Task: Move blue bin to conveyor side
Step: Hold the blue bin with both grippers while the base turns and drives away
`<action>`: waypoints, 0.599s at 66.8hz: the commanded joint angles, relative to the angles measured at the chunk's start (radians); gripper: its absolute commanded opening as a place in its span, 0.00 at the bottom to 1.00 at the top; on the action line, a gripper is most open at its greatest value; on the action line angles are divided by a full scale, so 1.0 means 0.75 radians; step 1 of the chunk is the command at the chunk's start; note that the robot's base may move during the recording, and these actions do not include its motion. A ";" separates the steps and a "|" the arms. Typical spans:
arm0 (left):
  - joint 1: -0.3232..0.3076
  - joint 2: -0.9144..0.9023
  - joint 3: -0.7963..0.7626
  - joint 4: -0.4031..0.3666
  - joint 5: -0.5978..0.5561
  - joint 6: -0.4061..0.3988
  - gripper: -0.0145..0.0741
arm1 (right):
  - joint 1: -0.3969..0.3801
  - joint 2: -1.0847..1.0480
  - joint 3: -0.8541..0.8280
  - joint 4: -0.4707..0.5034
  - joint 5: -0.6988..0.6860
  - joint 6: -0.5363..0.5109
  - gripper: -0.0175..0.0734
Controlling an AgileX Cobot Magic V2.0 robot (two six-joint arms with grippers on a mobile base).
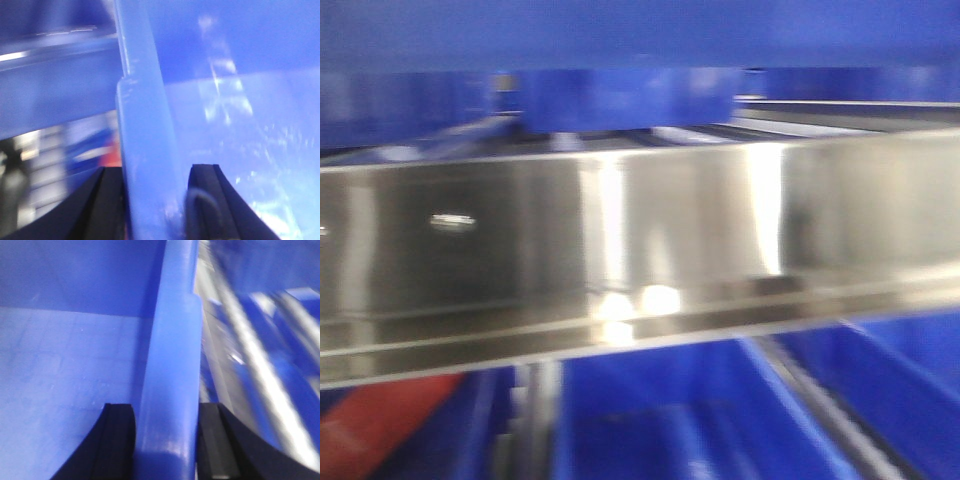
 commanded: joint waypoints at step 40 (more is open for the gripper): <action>-0.013 -0.022 -0.027 -0.018 -0.147 0.030 0.14 | 0.000 -0.030 -0.023 -0.017 -0.291 -0.035 0.11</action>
